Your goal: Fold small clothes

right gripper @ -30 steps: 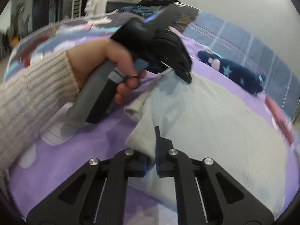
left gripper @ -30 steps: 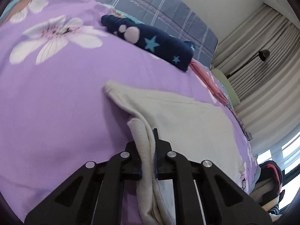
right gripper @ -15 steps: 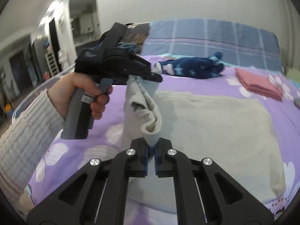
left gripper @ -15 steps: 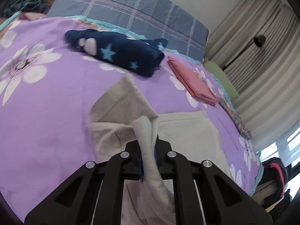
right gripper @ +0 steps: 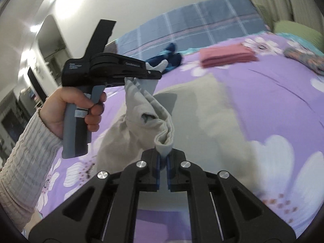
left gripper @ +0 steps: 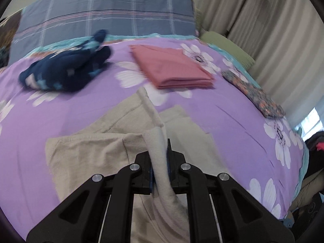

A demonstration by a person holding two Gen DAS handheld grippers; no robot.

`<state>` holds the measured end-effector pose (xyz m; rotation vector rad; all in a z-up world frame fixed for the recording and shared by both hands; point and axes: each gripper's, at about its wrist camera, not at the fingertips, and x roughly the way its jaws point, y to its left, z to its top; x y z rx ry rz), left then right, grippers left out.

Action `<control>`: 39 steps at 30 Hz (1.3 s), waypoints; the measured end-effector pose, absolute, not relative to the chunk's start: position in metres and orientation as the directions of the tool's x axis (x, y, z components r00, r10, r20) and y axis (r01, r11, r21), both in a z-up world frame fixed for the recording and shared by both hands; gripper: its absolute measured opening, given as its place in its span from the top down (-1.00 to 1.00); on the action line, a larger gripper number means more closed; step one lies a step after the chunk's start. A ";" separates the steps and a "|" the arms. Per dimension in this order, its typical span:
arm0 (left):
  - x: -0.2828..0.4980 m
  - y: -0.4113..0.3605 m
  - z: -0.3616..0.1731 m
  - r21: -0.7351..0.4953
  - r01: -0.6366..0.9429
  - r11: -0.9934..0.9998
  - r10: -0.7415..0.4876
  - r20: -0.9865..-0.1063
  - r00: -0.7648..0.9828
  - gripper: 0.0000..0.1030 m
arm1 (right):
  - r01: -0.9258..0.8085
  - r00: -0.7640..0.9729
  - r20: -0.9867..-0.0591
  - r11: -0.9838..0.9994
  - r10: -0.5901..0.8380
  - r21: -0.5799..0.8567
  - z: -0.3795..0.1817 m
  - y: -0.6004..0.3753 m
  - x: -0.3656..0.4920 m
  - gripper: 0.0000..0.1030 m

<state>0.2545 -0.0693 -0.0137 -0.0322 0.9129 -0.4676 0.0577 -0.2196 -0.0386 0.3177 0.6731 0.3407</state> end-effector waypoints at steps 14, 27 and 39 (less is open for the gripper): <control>0.258 -0.159 -0.050 -0.088 0.462 0.883 -0.326 -0.822 0.466 0.80 | -0.146 0.708 -0.547 0.850 0.447 0.505 -0.063 -0.271 0.044 0.92; 0.127 -0.105 0.000 0.038 0.502 0.864 -0.340 -0.690 0.638 -0.58 | -0.140 0.670 -0.533 0.793 0.517 0.593 -0.077 -0.281 0.050 0.92; 0.018 -0.053 -0.075 0.091 0.417 0.904 -0.197 -0.777 0.597 -0.59 | -0.109 0.626 -0.590 0.806 0.511 0.582 -0.079 -0.273 0.059 0.73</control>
